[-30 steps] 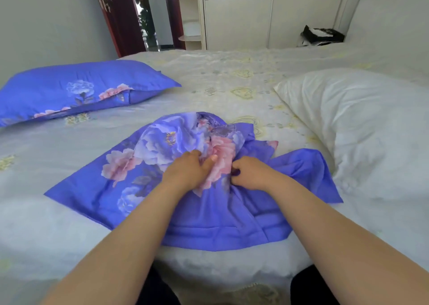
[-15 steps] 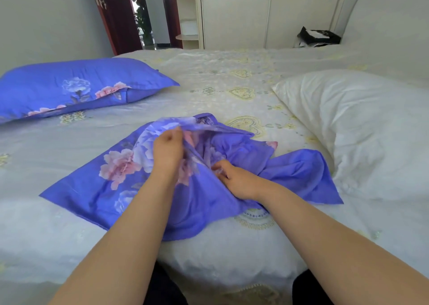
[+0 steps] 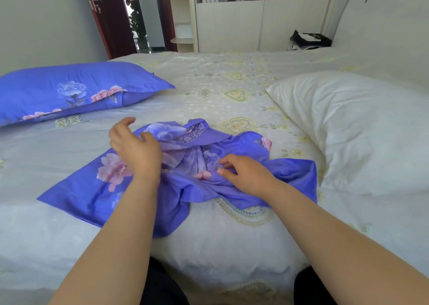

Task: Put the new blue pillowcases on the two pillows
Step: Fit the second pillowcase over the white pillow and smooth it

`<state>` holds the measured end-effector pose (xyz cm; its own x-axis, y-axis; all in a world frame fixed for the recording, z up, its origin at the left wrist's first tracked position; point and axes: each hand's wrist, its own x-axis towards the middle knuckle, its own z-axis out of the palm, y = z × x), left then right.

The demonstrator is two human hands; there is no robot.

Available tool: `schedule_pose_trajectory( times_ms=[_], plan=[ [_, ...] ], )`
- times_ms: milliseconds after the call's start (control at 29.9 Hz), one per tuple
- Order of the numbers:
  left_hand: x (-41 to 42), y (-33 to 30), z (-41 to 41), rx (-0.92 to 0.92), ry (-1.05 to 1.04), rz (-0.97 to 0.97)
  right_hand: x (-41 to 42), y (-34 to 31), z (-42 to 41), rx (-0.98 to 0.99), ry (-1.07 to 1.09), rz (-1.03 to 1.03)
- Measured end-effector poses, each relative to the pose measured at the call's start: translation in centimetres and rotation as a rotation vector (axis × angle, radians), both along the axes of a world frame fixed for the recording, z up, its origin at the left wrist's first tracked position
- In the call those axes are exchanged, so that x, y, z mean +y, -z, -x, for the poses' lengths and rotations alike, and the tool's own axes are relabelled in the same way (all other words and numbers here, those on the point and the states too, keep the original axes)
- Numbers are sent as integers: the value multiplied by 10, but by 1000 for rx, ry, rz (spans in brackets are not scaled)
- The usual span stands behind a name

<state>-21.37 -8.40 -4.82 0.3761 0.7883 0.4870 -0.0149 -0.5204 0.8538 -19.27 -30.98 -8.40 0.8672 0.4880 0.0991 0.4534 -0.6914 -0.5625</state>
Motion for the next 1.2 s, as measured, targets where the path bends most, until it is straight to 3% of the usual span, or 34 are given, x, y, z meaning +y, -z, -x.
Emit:
schedule_pose_trajectory(
  times_ms=[67,134,234,301,367,434,501,568,668,768,868,968,1035,1102,1202],
  plan=[
    [-26,4,0,-37,163,-316,-16,-6,-5,-105,72,-24],
    [-57,6,2,18,334,-514,-41,-9,-13,-258,203,-60],
    [-112,19,3,123,532,-847,-102,-7,-26,-464,562,-36],
    [-149,27,7,163,694,-913,-145,-8,-28,-549,838,-18],
    [-180,32,10,233,811,-897,-184,-12,-25,-538,1032,-3],
    [-204,33,10,320,894,-826,-217,-12,-20,-367,1110,75],
    [-223,29,9,392,965,-704,-242,-7,-16,-223,1157,143],
    [-239,22,9,487,1054,-517,-259,0,-14,-239,1183,100],
    [-250,14,7,577,1137,-265,-270,-4,-13,-301,1171,-126],
    [-248,2,12,626,1163,-95,-271,-38,-16,-210,1098,-584],
    [-245,-15,18,554,1311,76,-230,-74,-6,-172,978,-871],
    [-234,-34,8,283,1287,264,-160,-88,24,89,567,-741],
    [-217,-36,-4,323,1093,154,-132,-90,48,219,305,-526],
    [-194,-25,-12,492,905,-12,-134,-86,48,25,341,-322],
    [-177,-8,-15,593,870,-201,-168,-88,31,-294,672,-148]
  ],
)
